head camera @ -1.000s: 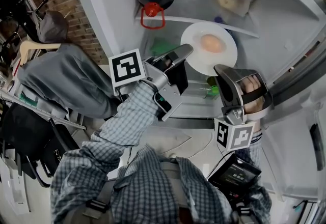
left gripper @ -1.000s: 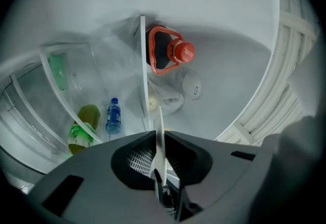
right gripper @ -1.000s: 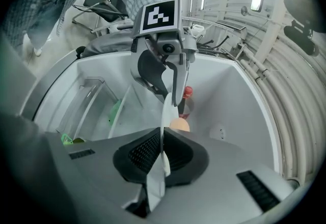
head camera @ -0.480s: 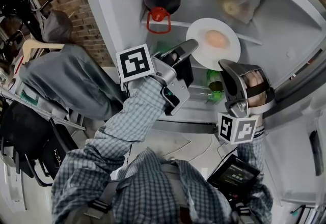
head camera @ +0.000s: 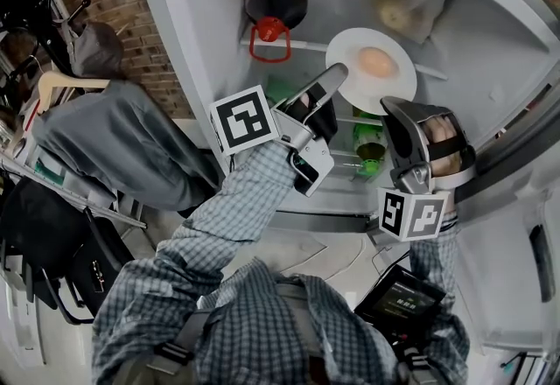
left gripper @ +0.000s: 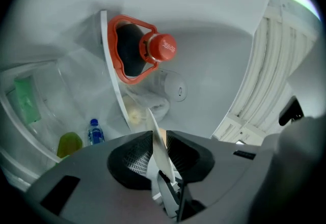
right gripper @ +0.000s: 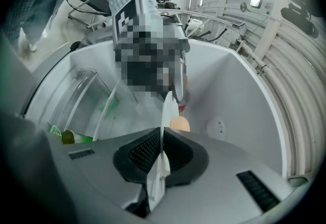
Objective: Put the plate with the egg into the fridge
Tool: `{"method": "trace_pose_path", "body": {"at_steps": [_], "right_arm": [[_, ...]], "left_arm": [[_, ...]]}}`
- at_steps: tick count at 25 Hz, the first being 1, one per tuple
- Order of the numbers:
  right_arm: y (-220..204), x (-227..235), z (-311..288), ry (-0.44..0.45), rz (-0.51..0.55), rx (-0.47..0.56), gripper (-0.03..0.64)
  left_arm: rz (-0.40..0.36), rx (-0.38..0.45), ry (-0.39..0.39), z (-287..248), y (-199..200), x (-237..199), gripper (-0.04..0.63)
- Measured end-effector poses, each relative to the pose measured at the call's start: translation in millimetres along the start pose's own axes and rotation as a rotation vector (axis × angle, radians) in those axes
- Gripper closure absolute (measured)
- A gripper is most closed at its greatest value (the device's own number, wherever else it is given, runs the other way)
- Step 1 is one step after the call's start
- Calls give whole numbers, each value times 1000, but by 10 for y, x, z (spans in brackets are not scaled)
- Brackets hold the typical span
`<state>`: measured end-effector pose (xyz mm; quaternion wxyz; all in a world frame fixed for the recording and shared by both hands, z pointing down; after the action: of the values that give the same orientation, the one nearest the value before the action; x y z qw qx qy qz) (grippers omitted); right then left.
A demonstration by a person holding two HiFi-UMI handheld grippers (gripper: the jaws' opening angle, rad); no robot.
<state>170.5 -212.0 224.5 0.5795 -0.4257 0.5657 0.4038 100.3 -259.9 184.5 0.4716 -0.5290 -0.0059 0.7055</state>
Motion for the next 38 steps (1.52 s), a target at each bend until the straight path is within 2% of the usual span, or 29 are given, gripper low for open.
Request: {"method": "trace_pose_path", "body": {"at_steps": [7,12,16,21,28,31,35,38], "right_arm": [[-29,-3,-62,8,-36,9,600],[-73,-7,-115,22,-39,3,599],[-146,-7,-145,22,-55,-22,598],[-174,-12,-218,41,-56,-29,598],[-172,30,-355,55,-45,-31,598],[-166,15,-432,55,-48,-32,598],[-155,36,-537,60,-52,-29,598],[-168,51,-615,68,-49,-32,598]], "left_arm": [[-138,0,-36,28,-27,-28,497],[-242,-27,-18,59,-60,-96,491],[-353,-66,6,79,-76,-145,489],[-396,-77,22,84,-81,-182,489],[-472,-138,46,216,-234,-290,489],[-521,-161,27,296,-322,-217,491],[-515,-138,-31,439,-385,-45,491],[-576,-153,-52,528,-453,89,491]]}}
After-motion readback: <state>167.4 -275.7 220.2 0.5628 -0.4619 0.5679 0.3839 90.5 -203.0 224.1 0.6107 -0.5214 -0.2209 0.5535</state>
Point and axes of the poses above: the fingertips, and each gripper's own axes: z backward along the fingers, x to its right, y out of its top, the point moved 1 cm from there along z, backward along the fingers, and after that the axes turned 5 degrees about -z, right-handed, at the moved point
